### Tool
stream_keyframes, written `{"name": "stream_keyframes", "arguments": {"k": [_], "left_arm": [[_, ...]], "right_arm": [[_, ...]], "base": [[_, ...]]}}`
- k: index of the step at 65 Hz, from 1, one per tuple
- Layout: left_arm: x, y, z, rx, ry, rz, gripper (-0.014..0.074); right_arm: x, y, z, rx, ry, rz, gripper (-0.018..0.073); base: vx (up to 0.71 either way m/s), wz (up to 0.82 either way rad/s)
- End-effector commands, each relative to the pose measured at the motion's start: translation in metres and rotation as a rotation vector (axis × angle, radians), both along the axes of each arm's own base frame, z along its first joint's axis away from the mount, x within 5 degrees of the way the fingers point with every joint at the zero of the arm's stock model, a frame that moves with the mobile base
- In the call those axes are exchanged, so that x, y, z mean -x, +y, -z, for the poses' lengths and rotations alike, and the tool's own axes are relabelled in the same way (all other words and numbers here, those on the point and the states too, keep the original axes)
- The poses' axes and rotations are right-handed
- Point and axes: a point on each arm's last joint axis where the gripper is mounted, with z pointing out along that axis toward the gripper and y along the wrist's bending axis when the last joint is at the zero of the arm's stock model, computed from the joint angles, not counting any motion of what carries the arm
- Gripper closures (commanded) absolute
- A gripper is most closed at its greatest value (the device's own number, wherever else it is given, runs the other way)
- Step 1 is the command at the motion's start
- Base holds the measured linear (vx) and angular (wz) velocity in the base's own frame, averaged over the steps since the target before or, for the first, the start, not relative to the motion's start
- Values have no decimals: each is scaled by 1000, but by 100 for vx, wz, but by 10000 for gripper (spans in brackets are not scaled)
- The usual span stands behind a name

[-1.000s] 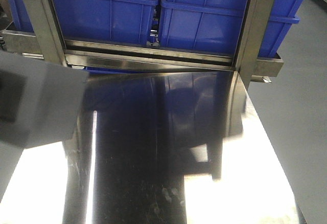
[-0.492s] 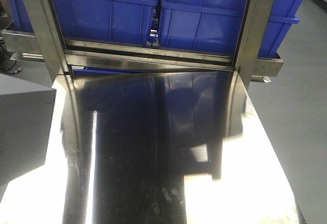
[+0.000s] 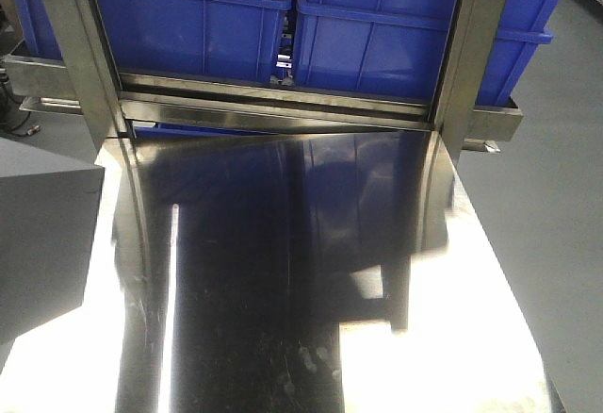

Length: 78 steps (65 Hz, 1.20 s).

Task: Sort gray base to blue bin
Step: 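Hold the gray block raised in the left gripper, then drive the base away from the table, turning into the aisle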

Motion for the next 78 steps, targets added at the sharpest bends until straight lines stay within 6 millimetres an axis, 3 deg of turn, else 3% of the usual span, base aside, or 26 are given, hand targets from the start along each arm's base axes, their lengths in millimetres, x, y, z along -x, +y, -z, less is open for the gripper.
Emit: {"name": "stream_keyframes", "arguments": {"k": [1, 78], "left_arm": [[2, 2, -19, 73, -106, -10, 594], [2, 2, -17, 68, -93, -7, 594]], "right_arm": [[-1, 0, -6, 26, -71, -1, 564], [-1, 0, -6, 26, -71, -1, 564]], "base": [[0, 0], [-1, -6]]}}
